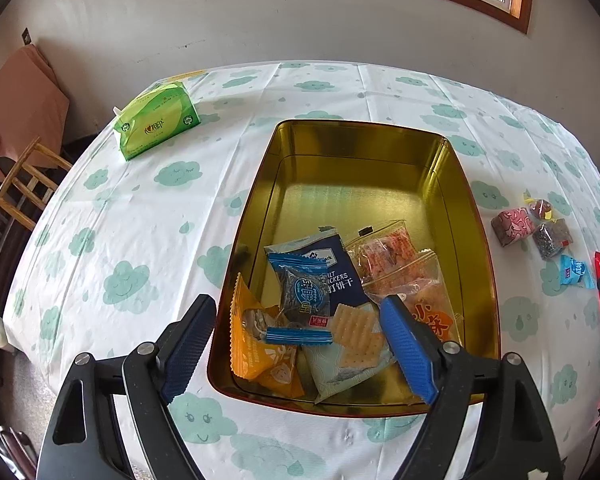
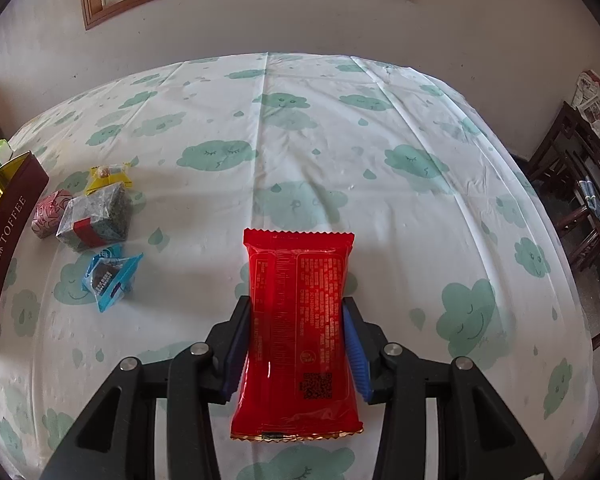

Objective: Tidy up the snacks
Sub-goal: 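Carry the red wrapper pack into the gold tin and open the right tool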

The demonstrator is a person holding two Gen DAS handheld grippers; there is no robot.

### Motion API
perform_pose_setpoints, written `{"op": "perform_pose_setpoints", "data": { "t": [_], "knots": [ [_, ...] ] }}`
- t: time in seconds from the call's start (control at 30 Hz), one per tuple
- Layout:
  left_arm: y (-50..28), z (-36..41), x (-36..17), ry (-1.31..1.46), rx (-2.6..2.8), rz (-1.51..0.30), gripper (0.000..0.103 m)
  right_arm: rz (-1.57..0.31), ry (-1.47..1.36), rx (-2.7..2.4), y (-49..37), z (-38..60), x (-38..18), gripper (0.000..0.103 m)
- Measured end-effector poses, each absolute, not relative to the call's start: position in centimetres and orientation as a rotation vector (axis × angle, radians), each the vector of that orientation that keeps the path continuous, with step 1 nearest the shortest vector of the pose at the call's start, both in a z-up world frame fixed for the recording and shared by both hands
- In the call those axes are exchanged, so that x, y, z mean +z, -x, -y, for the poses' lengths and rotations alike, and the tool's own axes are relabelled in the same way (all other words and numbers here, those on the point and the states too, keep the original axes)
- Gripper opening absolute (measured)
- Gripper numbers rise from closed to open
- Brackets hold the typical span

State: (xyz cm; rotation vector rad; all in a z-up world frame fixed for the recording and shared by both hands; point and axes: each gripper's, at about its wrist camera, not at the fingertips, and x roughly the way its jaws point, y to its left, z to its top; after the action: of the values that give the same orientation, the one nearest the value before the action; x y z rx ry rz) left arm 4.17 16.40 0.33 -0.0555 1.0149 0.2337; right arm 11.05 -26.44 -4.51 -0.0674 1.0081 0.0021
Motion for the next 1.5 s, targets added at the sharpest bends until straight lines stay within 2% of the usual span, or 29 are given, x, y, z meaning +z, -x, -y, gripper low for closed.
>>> {"op": "perform_pose_setpoints", "data": {
  "t": [0.53, 0.87, 1.13, 1.5],
  "knots": [
    [-3.1, -15.2, 0.5, 0.067, 0.212, -0.988, 0.098, -0.962, 0.080, 0.073, -9.6, 22.6, -1.7, 0.044],
    [-1.7, -16.4, 1.7, 0.109, 0.229, -0.940, 0.101, -0.937, 0.110, 0.196, -8.3, 17.1, 0.2, 0.044],
    [0.3, -20.1, 3.2, 0.176, 0.326, -0.884, 0.102, -0.918, 0.107, 0.325, -7.9, 11.3, 1.5, 0.044],
    [2.6, -24.8, 2.4, 0.249, 0.449, -0.903, 0.102, -0.906, 0.131, 0.524, -7.9, 0.6, 2.3, 0.044]
  ]
}}
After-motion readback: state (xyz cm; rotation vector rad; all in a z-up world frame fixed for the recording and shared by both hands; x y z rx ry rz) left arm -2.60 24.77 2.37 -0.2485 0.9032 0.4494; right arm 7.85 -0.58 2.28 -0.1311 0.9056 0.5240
